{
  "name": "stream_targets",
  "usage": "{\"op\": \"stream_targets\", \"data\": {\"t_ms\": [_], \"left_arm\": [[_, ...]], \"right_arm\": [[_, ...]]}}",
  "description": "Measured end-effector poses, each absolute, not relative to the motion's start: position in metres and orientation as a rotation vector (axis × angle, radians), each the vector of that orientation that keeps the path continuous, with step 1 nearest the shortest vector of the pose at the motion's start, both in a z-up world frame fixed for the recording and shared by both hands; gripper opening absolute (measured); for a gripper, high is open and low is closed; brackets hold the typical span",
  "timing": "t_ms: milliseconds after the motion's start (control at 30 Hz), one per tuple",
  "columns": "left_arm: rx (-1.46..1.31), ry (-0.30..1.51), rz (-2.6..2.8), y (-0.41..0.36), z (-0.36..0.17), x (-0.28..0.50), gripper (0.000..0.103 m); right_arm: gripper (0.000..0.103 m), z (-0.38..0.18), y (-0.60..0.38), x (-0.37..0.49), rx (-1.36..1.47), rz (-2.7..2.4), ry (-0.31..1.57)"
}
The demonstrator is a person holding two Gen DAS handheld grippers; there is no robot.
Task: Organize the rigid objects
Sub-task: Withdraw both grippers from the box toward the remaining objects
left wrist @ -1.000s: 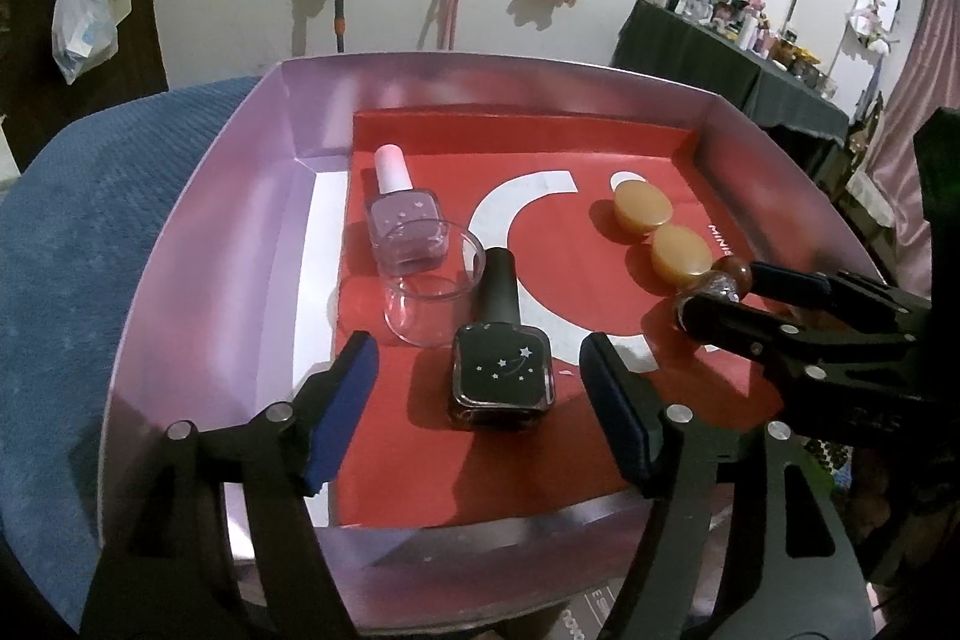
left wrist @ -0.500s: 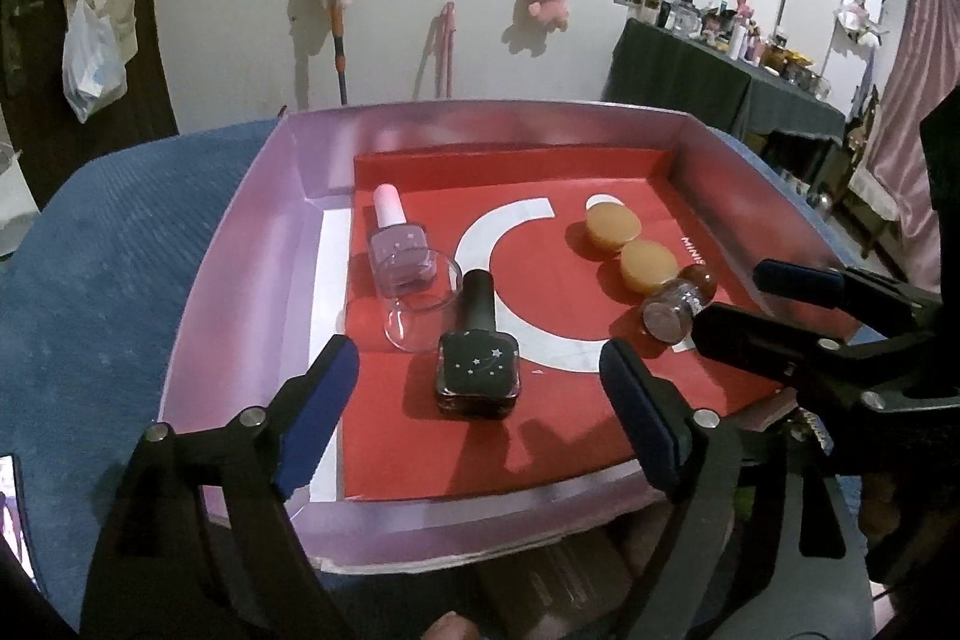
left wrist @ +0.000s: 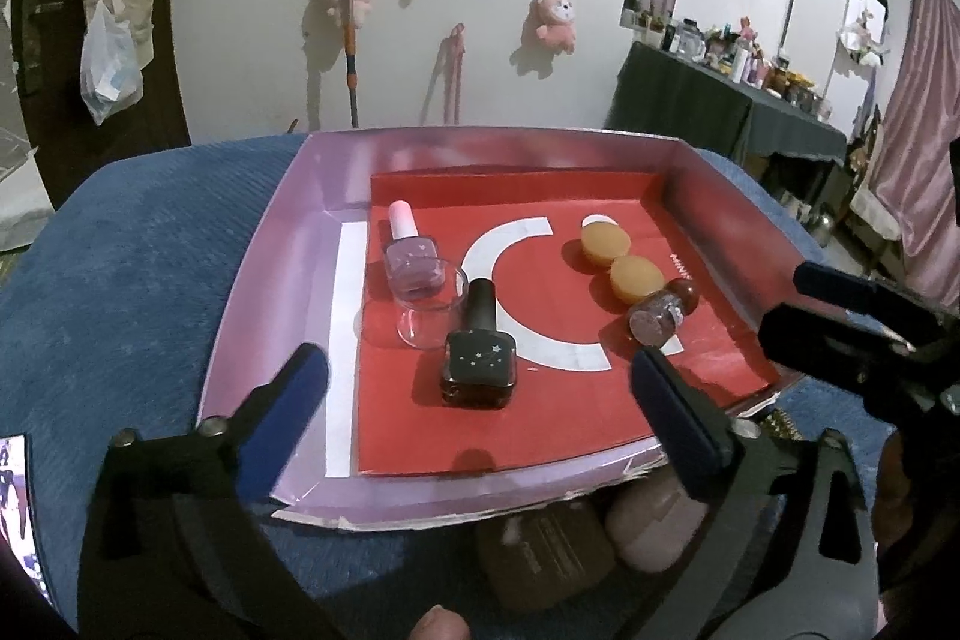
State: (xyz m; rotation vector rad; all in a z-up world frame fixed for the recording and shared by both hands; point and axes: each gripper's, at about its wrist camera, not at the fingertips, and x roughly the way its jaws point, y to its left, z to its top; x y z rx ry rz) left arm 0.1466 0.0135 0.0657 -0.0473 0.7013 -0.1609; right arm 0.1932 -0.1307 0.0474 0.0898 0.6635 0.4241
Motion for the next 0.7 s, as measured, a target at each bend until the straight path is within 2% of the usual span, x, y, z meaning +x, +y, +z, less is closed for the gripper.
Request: {"op": "stream_targets", "data": {"t_ms": [700], "left_arm": [[-0.070, 0.662, -0.133, 0.015, 0.070, 0.106, 0.103]], "right_arm": [[0.103, 0.055, -0.132, 0.138, 0.072, 0.427, 0.553]]}}
